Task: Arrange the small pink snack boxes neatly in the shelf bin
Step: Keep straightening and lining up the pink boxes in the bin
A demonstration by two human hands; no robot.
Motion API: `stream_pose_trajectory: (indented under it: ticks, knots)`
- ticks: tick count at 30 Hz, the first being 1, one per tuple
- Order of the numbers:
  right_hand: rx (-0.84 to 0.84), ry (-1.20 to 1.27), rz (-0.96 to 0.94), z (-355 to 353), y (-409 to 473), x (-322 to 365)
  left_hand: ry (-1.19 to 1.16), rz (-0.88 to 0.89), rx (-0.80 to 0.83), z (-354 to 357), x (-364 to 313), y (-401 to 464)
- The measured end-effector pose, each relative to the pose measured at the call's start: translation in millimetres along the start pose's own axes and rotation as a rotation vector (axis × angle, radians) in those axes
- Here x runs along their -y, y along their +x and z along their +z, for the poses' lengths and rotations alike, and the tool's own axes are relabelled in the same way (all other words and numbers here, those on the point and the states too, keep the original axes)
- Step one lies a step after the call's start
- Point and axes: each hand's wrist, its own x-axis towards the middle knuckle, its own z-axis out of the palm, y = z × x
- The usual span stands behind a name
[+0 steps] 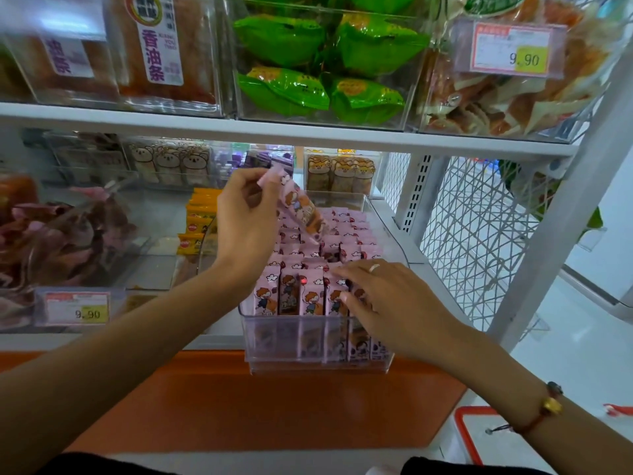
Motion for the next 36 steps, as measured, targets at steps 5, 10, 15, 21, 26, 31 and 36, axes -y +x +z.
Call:
stream_pose_trajectory:
  ticks: [5,10,15,21,26,31,36]
  knots:
    - [-0.254,0.634,0.177,-26.7,11.7,24.0,-0.090,-0.040,0.102,-14.3,-13.9,-21.0]
    - [-0.179,0.901,0.235,-26.5,23.4,45.1,-0.173,-0.068,0.254,-12.9,-9.4,-38.5]
    - [-0.180,1.340,0.529,-24.3,30.4,39.4,0.002,0.019,0.275,-20.3,-0.1,-40.4]
    - [-0.179,1.540,0.586,-18.3,33.6,34.0,0.292,0.122,0.380,-21.7,7.3,-43.6]
    - [-0.267,1.585,0.514,-19.4,30.6,28.9,0.320,0.167,0.429,-19.1,9.1,-45.8]
    - [-0.179,1.580,0.375,-21.8,26.2,23.4,0.434,0.255,0.432,-19.5,12.3,-45.9]
    - [-0.322,1.305,0.410,-14.3,24.3,28.2,0.515,0.317,0.424,-17.4,17.1,-45.5]
